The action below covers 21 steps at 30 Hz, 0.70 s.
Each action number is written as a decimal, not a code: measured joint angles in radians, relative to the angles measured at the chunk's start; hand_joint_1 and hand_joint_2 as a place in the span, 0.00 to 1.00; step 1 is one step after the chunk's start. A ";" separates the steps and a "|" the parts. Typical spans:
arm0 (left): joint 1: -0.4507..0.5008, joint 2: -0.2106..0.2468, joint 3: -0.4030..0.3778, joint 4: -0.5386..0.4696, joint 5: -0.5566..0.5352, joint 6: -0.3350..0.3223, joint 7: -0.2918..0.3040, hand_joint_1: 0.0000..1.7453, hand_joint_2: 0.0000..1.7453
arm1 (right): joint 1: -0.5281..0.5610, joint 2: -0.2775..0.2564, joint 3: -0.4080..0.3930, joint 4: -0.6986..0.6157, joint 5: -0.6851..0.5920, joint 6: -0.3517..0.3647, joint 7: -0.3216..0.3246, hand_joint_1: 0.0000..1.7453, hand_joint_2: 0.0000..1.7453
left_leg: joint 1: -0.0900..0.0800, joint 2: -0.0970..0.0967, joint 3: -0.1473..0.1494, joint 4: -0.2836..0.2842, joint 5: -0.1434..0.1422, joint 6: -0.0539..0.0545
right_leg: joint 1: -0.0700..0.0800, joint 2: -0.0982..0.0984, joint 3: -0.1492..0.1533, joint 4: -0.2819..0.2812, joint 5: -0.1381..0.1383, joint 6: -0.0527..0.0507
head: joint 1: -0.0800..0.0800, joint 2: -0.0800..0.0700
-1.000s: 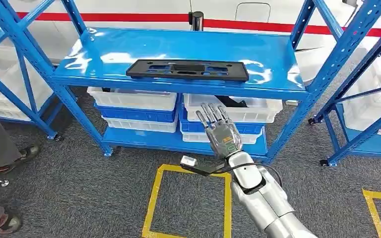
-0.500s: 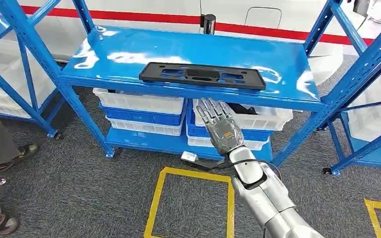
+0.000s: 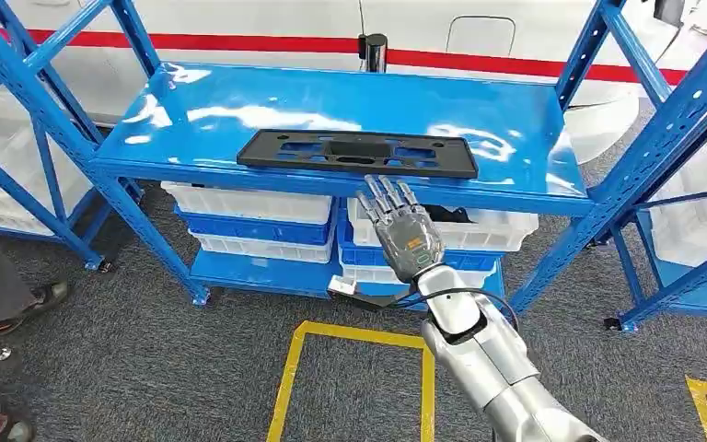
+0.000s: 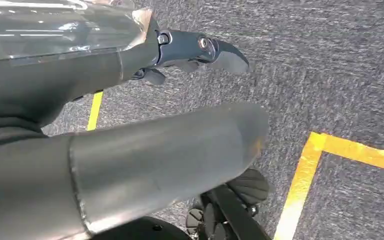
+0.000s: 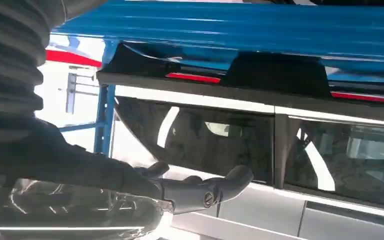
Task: Take the parts from the cabinet and place them on the table.
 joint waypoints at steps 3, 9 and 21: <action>-0.002 0.000 0.003 0.000 -0.002 -0.001 0.001 0.00 0.00 | -0.009 0.000 0.000 0.010 0.000 -0.003 0.002 0.00 1.00 | 0.000 0.002 0.090 -0.200 0.086 0.000 | 0.007 0.000 0.018 0.002 -0.018 0.016 | 0.000 0.000; 0.000 -0.002 0.005 0.001 -0.003 -0.002 -0.004 0.00 0.00 | -0.021 -0.004 -0.002 0.019 -0.001 -0.010 0.002 0.00 1.00 | -0.010 -0.001 0.116 -0.222 0.078 0.056 | 0.010 -0.002 -0.005 0.051 -0.052 0.043 | 0.000 0.000; -0.003 -0.005 0.005 0.001 -0.016 -0.003 -0.004 0.00 0.00 | -0.029 -0.015 -0.005 0.040 -0.004 -0.010 0.005 0.00 1.00 | -0.026 -0.011 0.161 -0.219 0.025 0.043 | 0.022 -0.002 -0.058 0.015 0.035 0.023 | 0.006 0.000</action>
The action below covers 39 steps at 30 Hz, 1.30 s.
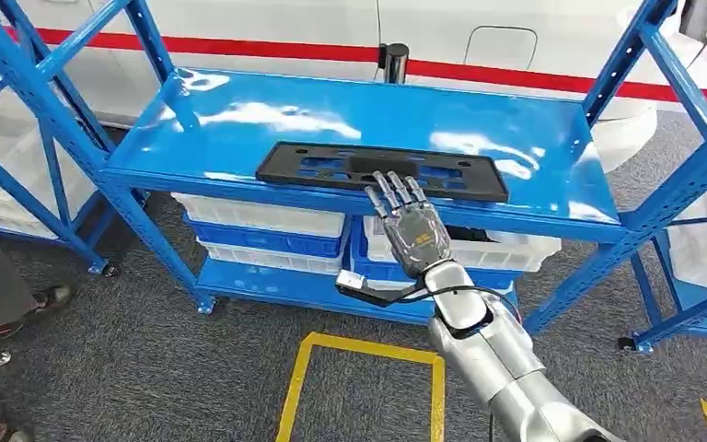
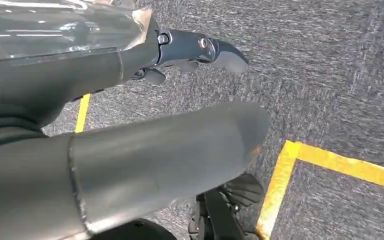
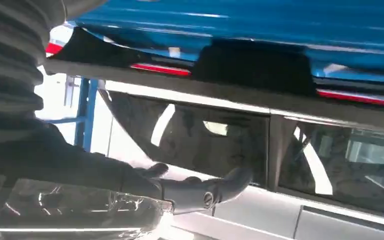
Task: Take the parts from the cabinet and place them on the table.
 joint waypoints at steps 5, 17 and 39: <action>-0.001 0.002 0.000 0.000 -0.005 -0.007 0.000 0.00 0.00 | -0.006 0.001 0.000 0.003 -0.002 -0.002 0.005 0.00 1.00 | 0.013 0.008 -0.093 0.186 -0.088 -0.033 | -0.014 0.002 0.031 -0.013 -0.013 -0.034 | -0.004 0.000; 0.000 0.007 0.000 0.000 -0.013 -0.011 0.002 0.00 0.00 | -0.031 0.012 -0.001 0.031 -0.005 0.001 0.011 0.00 1.00 | 0.013 0.009 -0.060 -0.002 0.065 0.000 | 0.002 0.007 0.074 -0.017 -0.066 0.010 | -0.005 0.000; 0.003 0.009 0.003 0.000 -0.016 -0.012 0.006 0.00 0.00 | -0.037 0.031 0.000 0.093 -0.004 -0.015 0.017 0.00 1.00 | 0.020 0.010 -0.188 0.295 -0.082 -0.044 | -0.010 0.006 0.047 -0.009 -0.028 -0.039 | -0.008 0.000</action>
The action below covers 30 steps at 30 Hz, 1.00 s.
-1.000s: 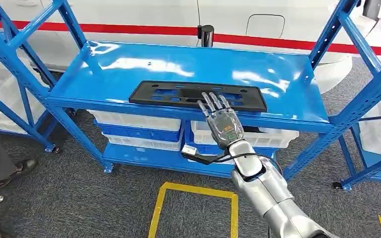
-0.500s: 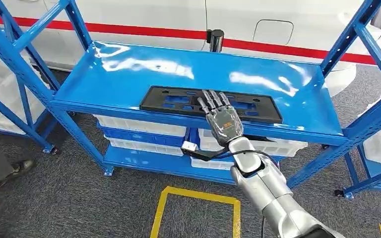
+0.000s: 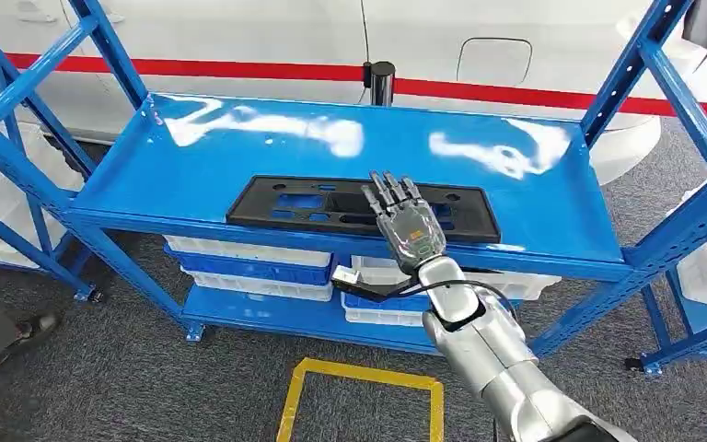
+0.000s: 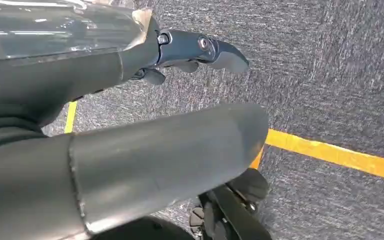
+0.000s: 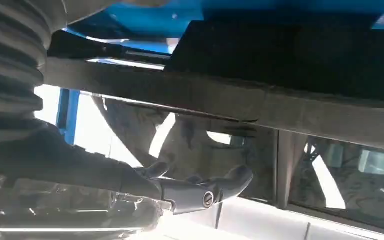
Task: Take the parts from the cabinet and place them on the table.
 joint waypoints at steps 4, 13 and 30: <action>-0.002 0.003 0.002 0.000 -0.005 -0.005 -0.012 0.00 0.00 | 0.000 0.000 0.000 0.001 0.007 0.000 0.006 0.00 1.00 | -0.006 -0.001 0.119 -0.281 0.148 0.021 | 0.006 0.005 0.032 0.000 -0.023 0.015 | 0.003 0.000; -0.002 -0.005 0.011 0.000 -0.025 0.188 -0.161 0.00 0.00 | 0.010 -0.008 -0.012 0.000 0.021 0.004 0.005 1.00 1.00 | -0.021 -0.002 0.127 -0.292 0.147 0.030 | 0.013 0.004 0.028 -0.006 -0.028 0.024 | 0.003 0.000; -0.004 -0.030 0.018 0.000 -0.037 0.209 -0.256 0.00 0.00 | 0.031 -0.023 -0.026 -0.001 0.029 0.004 -0.007 1.00 1.00 | -0.020 -0.002 0.127 -0.292 0.147 0.037 | 0.010 0.004 0.029 -0.008 -0.026 0.029 | 0.003 0.000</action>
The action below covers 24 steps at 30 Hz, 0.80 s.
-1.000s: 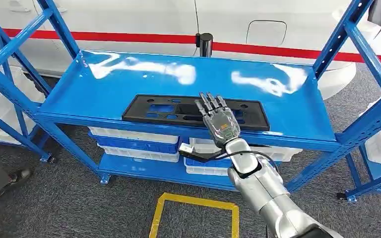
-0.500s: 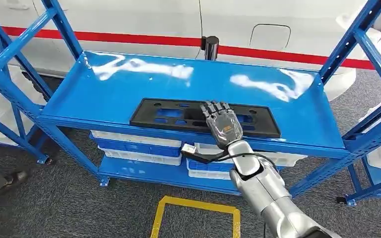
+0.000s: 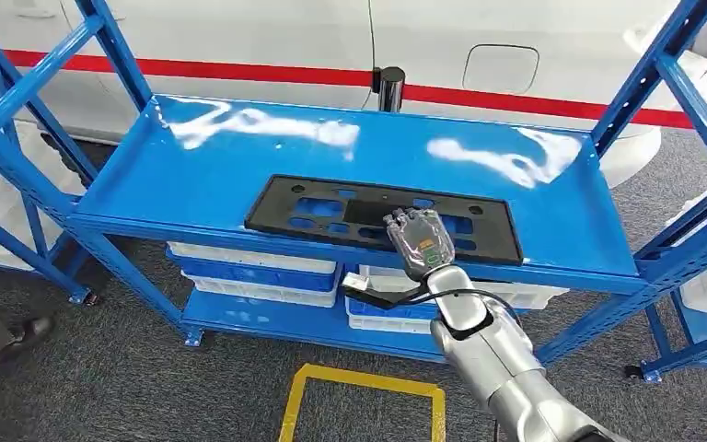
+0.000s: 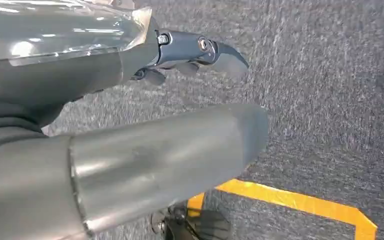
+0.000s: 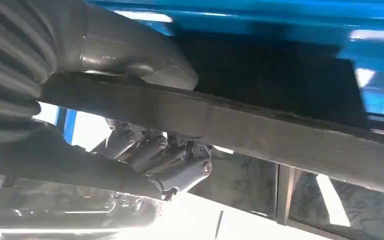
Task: Take the parts from the cabinet and place them on the table.
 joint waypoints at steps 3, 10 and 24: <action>0.000 0.002 0.006 0.000 -0.002 -0.015 -0.001 0.00 0.00 | -0.001 0.001 -0.002 0.000 0.000 0.006 -0.002 1.00 1.00 | 0.001 0.000 0.000 0.000 0.000 0.000 | 0.000 0.000 0.000 0.000 0.000 0.000 | 0.000 0.000; 0.000 0.004 0.008 0.000 -0.013 -0.004 -0.014 0.00 0.00 | -0.002 0.003 -0.008 0.000 0.000 0.011 -0.006 1.00 1.00 | 0.002 0.000 0.000 0.000 0.000 0.000 | 0.002 0.000 0.000 0.000 0.000 -0.001 | 0.000 0.000; 0.000 0.006 0.007 0.000 -0.044 -0.030 -0.016 0.00 1.00 | -0.002 0.002 -0.016 -0.003 0.000 0.007 -0.011 1.00 1.00 | 0.002 0.000 0.000 0.000 0.000 -0.001 | 0.002 0.000 0.000 0.000 0.000 -0.001 | 0.000 0.000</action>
